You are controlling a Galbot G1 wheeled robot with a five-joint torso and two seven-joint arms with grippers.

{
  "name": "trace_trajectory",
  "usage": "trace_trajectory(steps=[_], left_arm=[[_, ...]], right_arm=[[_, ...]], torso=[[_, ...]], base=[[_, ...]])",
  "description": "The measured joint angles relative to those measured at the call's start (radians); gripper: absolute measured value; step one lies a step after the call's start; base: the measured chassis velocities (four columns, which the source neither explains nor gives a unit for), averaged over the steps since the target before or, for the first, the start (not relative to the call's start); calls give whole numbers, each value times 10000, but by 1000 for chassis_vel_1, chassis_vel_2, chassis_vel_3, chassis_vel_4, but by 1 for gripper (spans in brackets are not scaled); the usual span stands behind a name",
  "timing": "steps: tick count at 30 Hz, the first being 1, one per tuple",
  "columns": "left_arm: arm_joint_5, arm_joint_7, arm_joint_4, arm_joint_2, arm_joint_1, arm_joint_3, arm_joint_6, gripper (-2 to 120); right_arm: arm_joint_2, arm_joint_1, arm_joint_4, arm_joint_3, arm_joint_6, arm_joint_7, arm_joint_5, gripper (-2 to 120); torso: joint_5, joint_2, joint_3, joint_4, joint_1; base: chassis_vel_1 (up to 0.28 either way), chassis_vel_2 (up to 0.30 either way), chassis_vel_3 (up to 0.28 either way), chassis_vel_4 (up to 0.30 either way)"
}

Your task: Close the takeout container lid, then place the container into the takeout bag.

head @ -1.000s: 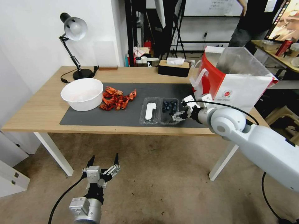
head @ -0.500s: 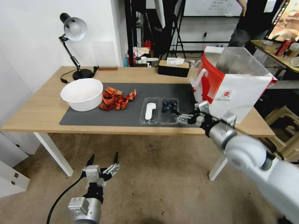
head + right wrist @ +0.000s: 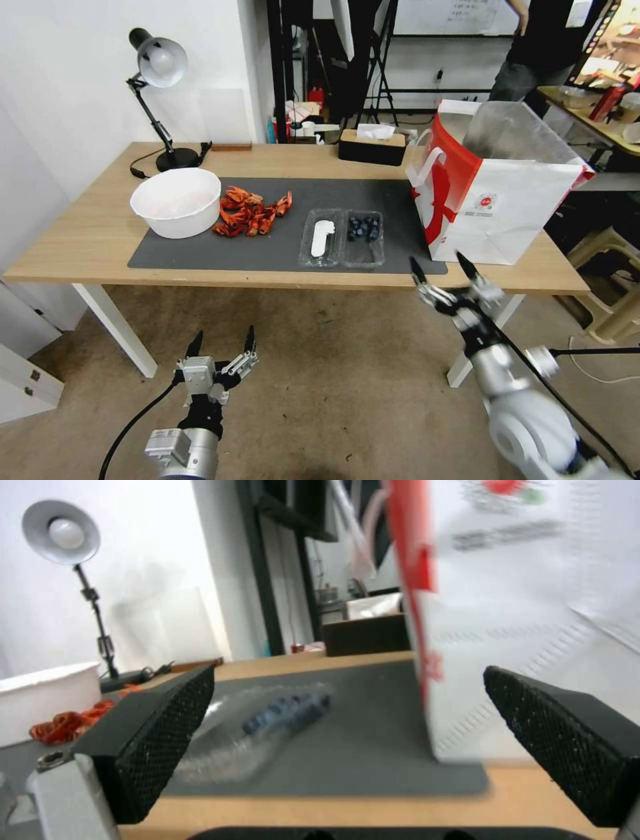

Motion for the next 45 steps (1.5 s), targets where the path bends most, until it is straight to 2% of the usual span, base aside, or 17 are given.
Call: trace_trajectory(steps=[2, 11, 21, 24, 25, 27, 28, 30, 31, 34, 35, 37, 39, 41, 42, 45], left_arm=[[0, -13, -30, 0, 36, -4, -47, 100], [80, -3, -19, 0, 60, 170, -123, 100], [-323, -120, -104, 0, -15, 294, -204, 100], [-1394, -378, -458, 0, -140, 632, -274, 100], [-1394, -378, -458, 0, -140, 632, -274, 100], [-2406, -465, -865, 145, -315, 935, -32, 100], [-2406, -465, -865, 145, -315, 935, -32, 100], [-3613, -579, -1095, 744, -609, 1298, 198, 100], [-3613, -579, -1095, 744, -609, 1298, 198, 100], [-5407, -602, -1206, 1625, -1040, 1802, 277, 100], [-5407, -602, -1206, 1625, -1040, 1802, 277, 100], [-6654, -661, -1243, 2208, -1427, 2173, 430, 100], [-6888, -708, -1244, 2298, -1521, 2249, 463, 100], [-8024, -1135, -1167, 2540, -2256, 2540, 651, 100], [-8024, -1135, -1167, 2540, -2256, 2540, 651, 100], [-9175, -1646, -939, 2608, -3257, 2737, 978, 100]], right_arm=[[239, -441, -370, 42, 437, -385, 209, 100], [796, -535, -851, -391, 520, -787, 316, 100], [833, -544, -844, -493, 444, -779, 218, 100], [688, -400, -763, -651, 263, -772, 219, 100], [688, -400, -763, -651, 263, -772, 219, 100], [599, -410, -692, -647, 198, -771, 211, 100], [599, -410, -692, -647, 198, -771, 211, 100], [535, -467, -623, -551, 141, -769, 198, 100], [535, -467, -623, -551, 141, -769, 198, 100], [522, -618, -544, -425, 95, -768, 134, 100], [522, -618, -544, -425, 95, -768, 134, 100], [581, -779, -464, -366, 44, -768, -18, 100], [612, -812, -448, -360, 28, -767, -65, 100], [723, -915, -425, -349, -20, -756, -261, 100], [723, -915, -425, -349, -20, -756, -261, 100], [841, -1046, -350, -296, -100, -739, -439, 100]], torso=[[2, 0, 1, 4, 0], [1, -2, 1, 6, 0], [1, -2, 2, 3, 0], [4, -2, 2, 9, 1], [4, -2, 2, 9, 1], [2, -2, 2, 4, 2], [2, -2, 2, 4, 2], [2, -2, 2, 5, 2], [2, -2, 2, 5, 2], [2, -2, 2, 3, 2], [2, -2, 2, 3, 2], [0, -2, 3, 5, 2], [1, -2, 2, 3, 2], [2, -2, 2, 5, 1], [2, -2, 2, 5, 1], [1, -2, 3, 5, 2]], base=[[0, 0, 0, 0], [0, 0, 0, 0], [0, 0, 0, 0], [0, 0, 0, 0], [0, 0, 0, 0], [0, 0, 0, 0], [0, 0, 0, 0], [0, 0, 0, 0], [0, 0, 0, 0], [0, 0, 0, 0], [0, 0, 0, 0], [0, 0, 0, 0], [0, 0, 0, 0], [0, 0, 0, 0], [0, 0, 0, 0], [0, 0, 0, 0]])
